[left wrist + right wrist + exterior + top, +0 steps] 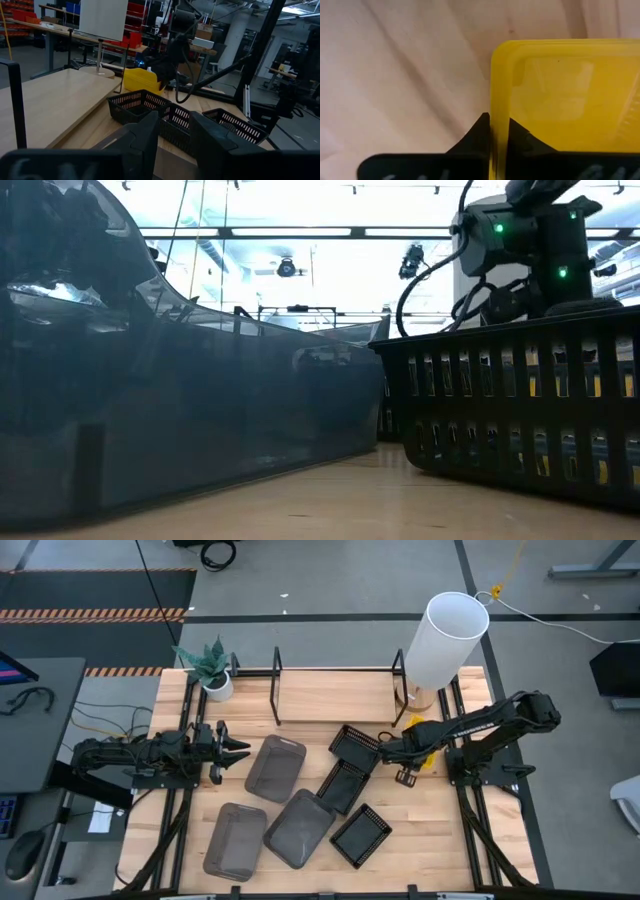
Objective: Stack baskets on shelf by color
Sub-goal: Put the stacked yellow bins on the shelf
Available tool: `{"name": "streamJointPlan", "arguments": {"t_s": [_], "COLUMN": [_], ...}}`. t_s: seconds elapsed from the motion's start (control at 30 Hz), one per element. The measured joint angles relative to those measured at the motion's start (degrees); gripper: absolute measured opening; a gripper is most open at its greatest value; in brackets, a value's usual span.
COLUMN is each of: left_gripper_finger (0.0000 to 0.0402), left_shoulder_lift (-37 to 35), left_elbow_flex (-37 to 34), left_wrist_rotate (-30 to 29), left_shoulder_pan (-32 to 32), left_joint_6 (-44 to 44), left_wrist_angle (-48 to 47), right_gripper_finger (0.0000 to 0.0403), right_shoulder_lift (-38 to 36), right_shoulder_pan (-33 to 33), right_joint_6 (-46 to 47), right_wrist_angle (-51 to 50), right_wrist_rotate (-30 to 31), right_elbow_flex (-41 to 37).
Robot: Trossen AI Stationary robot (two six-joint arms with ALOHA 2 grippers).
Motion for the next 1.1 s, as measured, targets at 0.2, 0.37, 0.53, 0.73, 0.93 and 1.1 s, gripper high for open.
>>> {"name": "streamJointPlan", "arguments": {"t_s": [0.2, 0.37, 0.53, 0.73, 0.93, 1.1], "left_gripper_finger": [0.0117, 0.0117, 0.0117, 0.0117, 0.0117, 0.0117], "left_shoulder_lift": [-0.01, -0.02, 0.0, 0.3, 0.26, 0.26], "left_elbow_flex": [0.0, -0.02, 0.0, 0.0, 0.0, 0.0], "left_wrist_rotate": [0.01, 0.02, 0.0, 0.02, 0.0, 0.02], "left_shoulder_pan": [0.0, 0.0, 0.02, 0.02, 0.02, 0.0], "left_joint_6": [0.0, -0.02, -0.01, -0.02, -0.01, -0.02], "left_wrist_angle": [0.0, 0.02, 0.01, -0.07, 0.01, 0.0], "right_gripper_finger": [0.0019, 0.0019, 0.0019, 0.0019, 0.0019, 0.0026], "right_shoulder_lift": [0.0, 0.28, 1.6, 7.1, 13.3, 15.34], "right_shoulder_pan": [4.21, 8.84, 13.19, 15.05, 10.67, 2.98], "right_joint_6": [2.9, 6.22, 7.14, 0.64, -12.28, -21.72], "right_wrist_angle": [-3.82, -4.09, -5.76, -13.21, -16.63, -18.86], "right_wrist_rotate": [-3.81, -8.98, -8.44, -1.29, 2.25, 5.36], "right_elbow_flex": [7.32, 15.02, 23.3, 35.04, 43.85, 44.96]}}
